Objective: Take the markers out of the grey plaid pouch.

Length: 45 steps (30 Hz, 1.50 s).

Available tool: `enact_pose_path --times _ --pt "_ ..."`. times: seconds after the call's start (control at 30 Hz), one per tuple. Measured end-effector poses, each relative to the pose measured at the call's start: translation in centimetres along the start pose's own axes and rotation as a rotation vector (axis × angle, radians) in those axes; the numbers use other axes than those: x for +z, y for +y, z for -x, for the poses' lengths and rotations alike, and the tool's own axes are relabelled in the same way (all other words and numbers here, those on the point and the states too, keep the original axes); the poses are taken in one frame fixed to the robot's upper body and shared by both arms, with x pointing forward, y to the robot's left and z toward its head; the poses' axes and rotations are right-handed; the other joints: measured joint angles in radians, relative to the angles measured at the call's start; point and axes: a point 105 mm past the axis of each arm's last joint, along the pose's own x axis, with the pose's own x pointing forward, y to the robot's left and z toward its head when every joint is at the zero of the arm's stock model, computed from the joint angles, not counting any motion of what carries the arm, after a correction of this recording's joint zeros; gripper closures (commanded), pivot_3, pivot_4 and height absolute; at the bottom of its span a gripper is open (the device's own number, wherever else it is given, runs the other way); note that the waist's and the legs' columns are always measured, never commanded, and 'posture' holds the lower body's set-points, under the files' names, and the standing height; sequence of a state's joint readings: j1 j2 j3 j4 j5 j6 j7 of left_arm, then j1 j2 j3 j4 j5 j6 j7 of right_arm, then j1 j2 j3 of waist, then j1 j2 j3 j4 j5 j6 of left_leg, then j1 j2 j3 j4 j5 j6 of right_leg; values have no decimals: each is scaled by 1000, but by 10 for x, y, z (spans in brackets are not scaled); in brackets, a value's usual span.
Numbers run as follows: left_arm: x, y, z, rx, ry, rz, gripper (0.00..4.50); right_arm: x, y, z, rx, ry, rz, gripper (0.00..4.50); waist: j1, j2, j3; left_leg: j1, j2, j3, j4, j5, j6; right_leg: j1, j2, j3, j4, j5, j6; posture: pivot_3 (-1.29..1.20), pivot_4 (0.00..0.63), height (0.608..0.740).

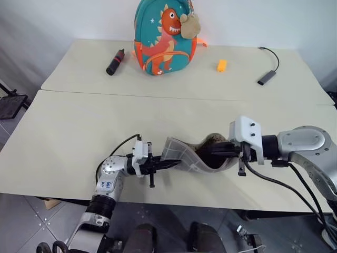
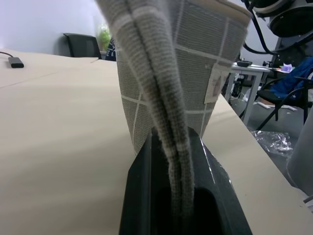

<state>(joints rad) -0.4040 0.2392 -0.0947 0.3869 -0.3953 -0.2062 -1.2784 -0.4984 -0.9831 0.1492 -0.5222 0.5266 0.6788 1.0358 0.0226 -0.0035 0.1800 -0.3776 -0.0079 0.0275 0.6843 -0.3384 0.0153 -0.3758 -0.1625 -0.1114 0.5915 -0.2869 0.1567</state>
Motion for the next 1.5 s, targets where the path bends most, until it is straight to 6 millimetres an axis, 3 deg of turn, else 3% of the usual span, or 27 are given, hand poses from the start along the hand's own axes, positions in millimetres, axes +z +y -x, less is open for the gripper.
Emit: enact_pose_path --times 0.03,0.13,0.3,0.83,1.07,1.17,1.27,1.5 --pt "0 0 0 0 0 -1 4500 3 2 -3 13 1 8 4462 -1 0 0 0 0 0 0 0 0 0 0 0 0 0 0 0 150 740" --pt "0 -2 -2 -3 -3 -4 4500 11 9 -12 55 36 16 3897 0 0 0 0 2 -3 0 0 0 0 0 0 0 0 0 0 150 740" --pt "0 -3 -2 -2 -2 -6 4500 4 10 -18 48 130 64 2243 1 0 0 0 -1 -2 0 0 0 0 -1 0 0 0 0 0 150 740" --pt "-1 -6 -3 -9 1 -2 4500 -24 6 -31 127 380 205 2243 -2 0 0 0 -1 -2 0 0 0 0 0 0 0 0 0 0 150 740" --pt "-1 -5 -4 -1 1 0 4500 -32 1 -49 154 446 260 2243 -3 0 0 0 -1 -2 0 0 0 0 0 0 0 0 0 0 150 740" --pt "-2 -5 -5 -3 2 1 4500 -34 2 -51 171 461 269 2832 -3 0 0 0 -1 -2 0 0 0 0 0 0 0 0 0 0 150 740" --pt "-2 -6 -5 -5 5 1 4500 -33 0 -53 164 456 284 3733 -3 0 0 0 -1 -2 0 0 0 0 0 0 0 0 0 0 150 740" --pt "-1 -5 -5 0 3 0 4500 -31 -3 -52 140 415 274 3852 -3 0 0 0 -1 -1 0 0 0 0 0 0 0 0 0 0 150 740"
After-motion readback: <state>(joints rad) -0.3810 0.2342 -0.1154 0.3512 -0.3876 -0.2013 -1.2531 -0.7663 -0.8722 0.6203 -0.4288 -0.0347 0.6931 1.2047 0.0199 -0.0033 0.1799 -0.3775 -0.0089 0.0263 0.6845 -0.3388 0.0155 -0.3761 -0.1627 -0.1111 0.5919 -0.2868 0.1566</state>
